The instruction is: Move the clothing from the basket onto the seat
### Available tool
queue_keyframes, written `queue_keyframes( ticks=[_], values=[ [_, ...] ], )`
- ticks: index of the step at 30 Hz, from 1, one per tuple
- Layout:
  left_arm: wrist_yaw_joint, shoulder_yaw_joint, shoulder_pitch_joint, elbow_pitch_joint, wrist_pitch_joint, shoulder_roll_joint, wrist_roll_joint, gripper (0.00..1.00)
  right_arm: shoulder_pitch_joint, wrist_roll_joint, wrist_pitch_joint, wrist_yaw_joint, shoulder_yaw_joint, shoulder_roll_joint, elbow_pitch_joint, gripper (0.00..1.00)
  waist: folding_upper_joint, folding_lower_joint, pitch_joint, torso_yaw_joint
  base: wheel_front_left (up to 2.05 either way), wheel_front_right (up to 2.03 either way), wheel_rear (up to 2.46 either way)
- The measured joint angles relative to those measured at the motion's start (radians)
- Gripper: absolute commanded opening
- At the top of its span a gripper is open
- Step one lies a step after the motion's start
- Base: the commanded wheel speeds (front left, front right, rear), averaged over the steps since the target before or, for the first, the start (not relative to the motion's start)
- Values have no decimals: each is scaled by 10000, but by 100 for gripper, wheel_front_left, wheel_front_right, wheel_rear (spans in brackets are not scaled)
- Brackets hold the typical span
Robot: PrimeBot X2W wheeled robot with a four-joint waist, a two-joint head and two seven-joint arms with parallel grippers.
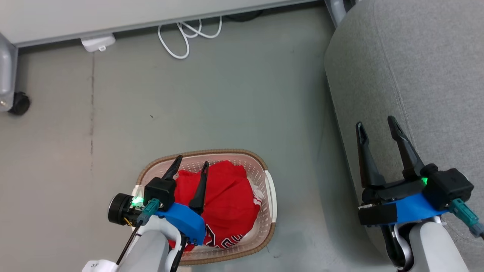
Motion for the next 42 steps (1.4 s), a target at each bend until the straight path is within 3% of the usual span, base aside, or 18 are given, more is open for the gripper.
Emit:
queue_keyframes(
  ticks=[9, 20, 31, 42],
  values=[
    [-90, -81, -1060, 2291, 0, -2, -46, 100, -800, 88, 0, 0, 67, -2, -307, 100, 0, 1, 1604, -381, 0, 0, 0],
    [-173, -581, -2374, 5292, 330, 4, -1406, 100, -1519, -21, -2, 0, 58, -2, -629, 100, -1, 1, 3173, -530, 0, 0, 0],
    [-224, -1939, -3015, 5221, 1714, 0, -4205, 100, -1885, -117, -2, 2, 77, -2, -863, 100, 0, 1, 4263, -554, 0, 0, 0],
    [-224, -2326, -4111, 5373, 2125, 0, -6199, 100, -1970, -121, -2, 2, -65, -2, -1218, 100, -1, 0, 5205, -692, 0, 0, 0]
  ],
)
